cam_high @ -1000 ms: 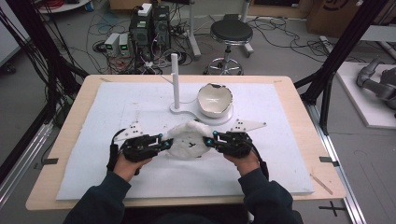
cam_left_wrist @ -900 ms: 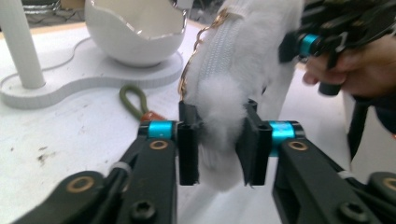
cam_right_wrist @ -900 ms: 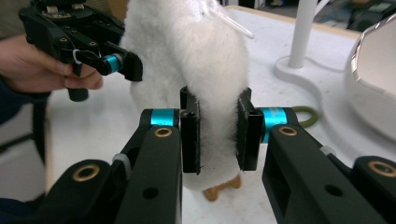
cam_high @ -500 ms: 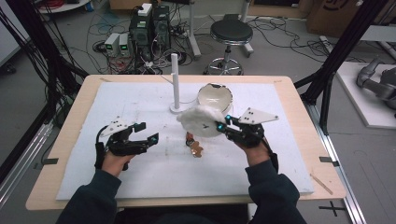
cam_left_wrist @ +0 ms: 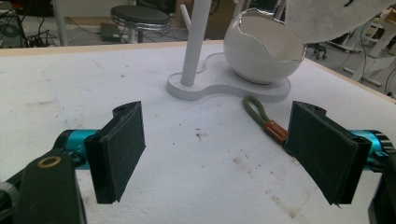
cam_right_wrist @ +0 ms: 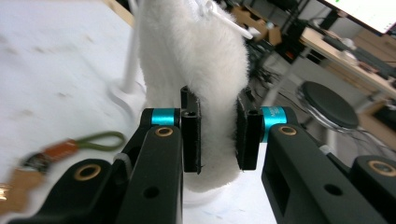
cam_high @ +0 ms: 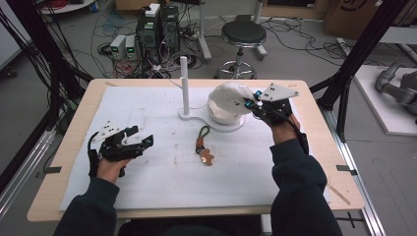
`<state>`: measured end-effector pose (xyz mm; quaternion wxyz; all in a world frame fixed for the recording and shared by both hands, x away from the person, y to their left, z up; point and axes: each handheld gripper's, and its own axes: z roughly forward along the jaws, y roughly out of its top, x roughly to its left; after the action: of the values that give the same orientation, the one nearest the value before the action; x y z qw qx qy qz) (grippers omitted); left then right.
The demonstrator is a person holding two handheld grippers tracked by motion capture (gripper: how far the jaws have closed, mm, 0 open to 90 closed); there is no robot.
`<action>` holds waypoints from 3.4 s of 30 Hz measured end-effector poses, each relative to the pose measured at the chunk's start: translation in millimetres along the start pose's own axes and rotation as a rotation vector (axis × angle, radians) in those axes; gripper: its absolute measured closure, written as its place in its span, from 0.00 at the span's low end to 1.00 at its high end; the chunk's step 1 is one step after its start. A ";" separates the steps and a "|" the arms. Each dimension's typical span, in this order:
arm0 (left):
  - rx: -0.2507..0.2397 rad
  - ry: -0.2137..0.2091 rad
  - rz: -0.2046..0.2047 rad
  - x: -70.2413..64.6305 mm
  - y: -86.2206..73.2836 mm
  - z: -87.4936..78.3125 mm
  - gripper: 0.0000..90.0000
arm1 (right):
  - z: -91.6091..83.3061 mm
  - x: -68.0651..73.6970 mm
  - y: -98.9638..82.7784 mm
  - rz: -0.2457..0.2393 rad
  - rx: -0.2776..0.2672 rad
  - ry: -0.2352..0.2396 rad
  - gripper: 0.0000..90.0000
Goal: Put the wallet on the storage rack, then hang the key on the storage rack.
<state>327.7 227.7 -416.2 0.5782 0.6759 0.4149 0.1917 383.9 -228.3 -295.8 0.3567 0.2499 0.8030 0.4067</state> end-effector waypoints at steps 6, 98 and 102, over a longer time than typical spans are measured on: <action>0.010 -0.006 -0.013 -0.2 -0.6 1.1 0.22 | 20.1 -5.0 3.9 -0.094 0.051 -0.035 0.85; 0.278 -0.034 -0.044 -67.5 4.8 110.7 0.52 | -22.4 14.1 -137.3 0.367 0.172 0.012 0.31; 0.324 -0.019 -0.061 -70.8 3.2 129.1 0.55 | -23.5 13.4 -137.9 0.364 0.169 0.009 0.31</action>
<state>382.9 92.0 -430.9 0.4711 0.7491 0.4552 0.0981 342.0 -305.3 -405.6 0.2513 0.4183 0.7774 0.3968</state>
